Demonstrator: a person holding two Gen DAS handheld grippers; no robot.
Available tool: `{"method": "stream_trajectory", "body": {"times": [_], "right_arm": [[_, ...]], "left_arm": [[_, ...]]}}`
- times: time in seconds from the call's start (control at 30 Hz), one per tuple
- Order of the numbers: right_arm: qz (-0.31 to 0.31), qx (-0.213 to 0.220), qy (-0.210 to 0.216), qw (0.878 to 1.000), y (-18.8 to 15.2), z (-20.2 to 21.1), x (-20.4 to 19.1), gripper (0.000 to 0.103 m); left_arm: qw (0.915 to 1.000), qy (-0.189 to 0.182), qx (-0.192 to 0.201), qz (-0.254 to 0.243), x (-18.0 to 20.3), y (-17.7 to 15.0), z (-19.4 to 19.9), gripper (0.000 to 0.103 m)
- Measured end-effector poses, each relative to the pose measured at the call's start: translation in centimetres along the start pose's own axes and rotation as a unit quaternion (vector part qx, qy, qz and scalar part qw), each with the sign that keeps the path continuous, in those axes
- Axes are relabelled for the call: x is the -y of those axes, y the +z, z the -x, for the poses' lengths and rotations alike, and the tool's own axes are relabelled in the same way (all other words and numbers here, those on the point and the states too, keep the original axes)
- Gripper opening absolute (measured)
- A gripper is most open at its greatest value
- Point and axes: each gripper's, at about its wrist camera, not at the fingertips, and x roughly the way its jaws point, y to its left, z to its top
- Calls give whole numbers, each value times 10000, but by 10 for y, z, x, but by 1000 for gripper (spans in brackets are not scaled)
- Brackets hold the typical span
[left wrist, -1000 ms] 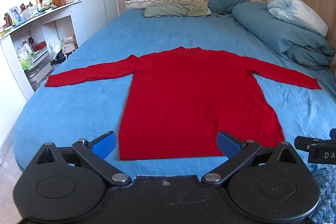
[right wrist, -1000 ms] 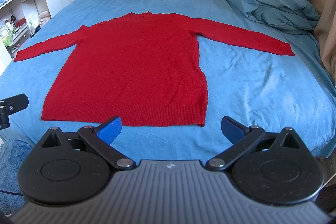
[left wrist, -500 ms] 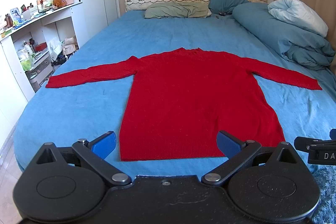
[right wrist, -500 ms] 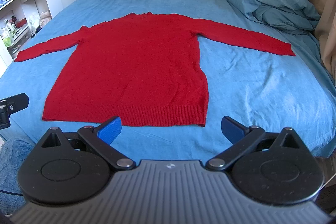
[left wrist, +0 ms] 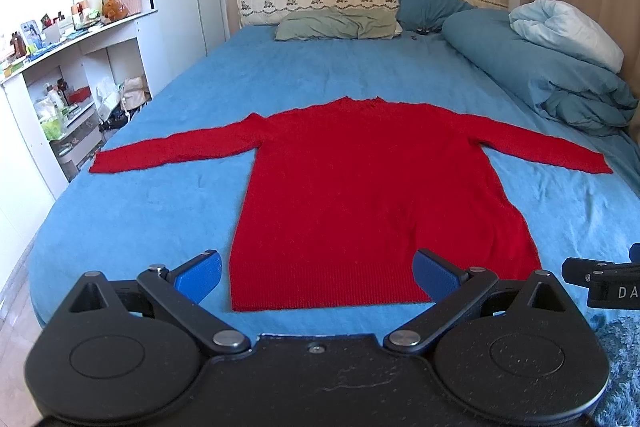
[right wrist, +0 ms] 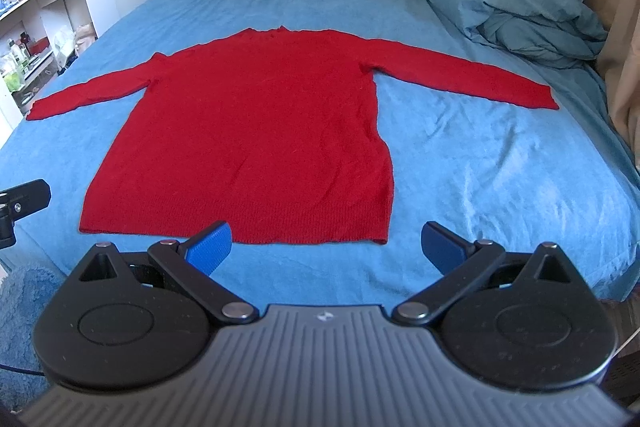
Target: Fold small clothes
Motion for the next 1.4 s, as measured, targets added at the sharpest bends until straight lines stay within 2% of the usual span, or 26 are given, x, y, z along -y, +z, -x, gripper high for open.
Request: {"method": "stream_trajectory", "body": {"times": [0.17, 0.33, 0.47, 0.63, 0.77, 0.87, 0.97, 1.1, 1.23, 1.33, 1.4], "right_arm": [[-188, 218, -62, 9996, 18, 3, 20, 103], [-424, 616, -403, 9964, 55, -4, 54, 103], [-652, 809, -627, 9926, 89, -27, 92, 103], [-1200, 695, -862, 9866, 122, -79, 147, 103], [-1690, 660, -1155, 9766, 138, -132, 195, 103], [-2036, 568, -1478, 9662, 140, -181, 230, 103], [-2634, 529, -1677, 9485, 137, -229, 267, 103], [-3297, 743, -1897, 9218, 125, -278, 307, 103], [-3588, 873, -1947, 9087, 119, -316, 332, 103], [-3685, 887, -1939, 9048, 122, -336, 346, 103], [-3704, 856, -1969, 9037, 126, -348, 352, 95]], "left_arm": [[9993, -69, 330, -153, 5, 26, 2, 103], [9954, -365, 816, -340, 17, 81, -11, 103], [9907, -615, 1063, -591, 35, 128, -42, 103], [9870, -776, 1147, -815, 64, 175, -106, 103], [9854, -1144, 901, -884, 96, 205, -186, 103], [9843, -1274, 646, -1040, 126, 217, -255, 103], [9832, -1365, 372, -1149, 154, 225, -320, 103], [9813, -1565, -47, -1123, 182, 236, -395, 103], [9801, -1621, -605, -971, 200, 236, -448, 103], [9779, -1564, -955, -1008, 214, 232, -475, 103], [9760, -1507, -1212, -1001, 222, 228, -489, 103]]}}
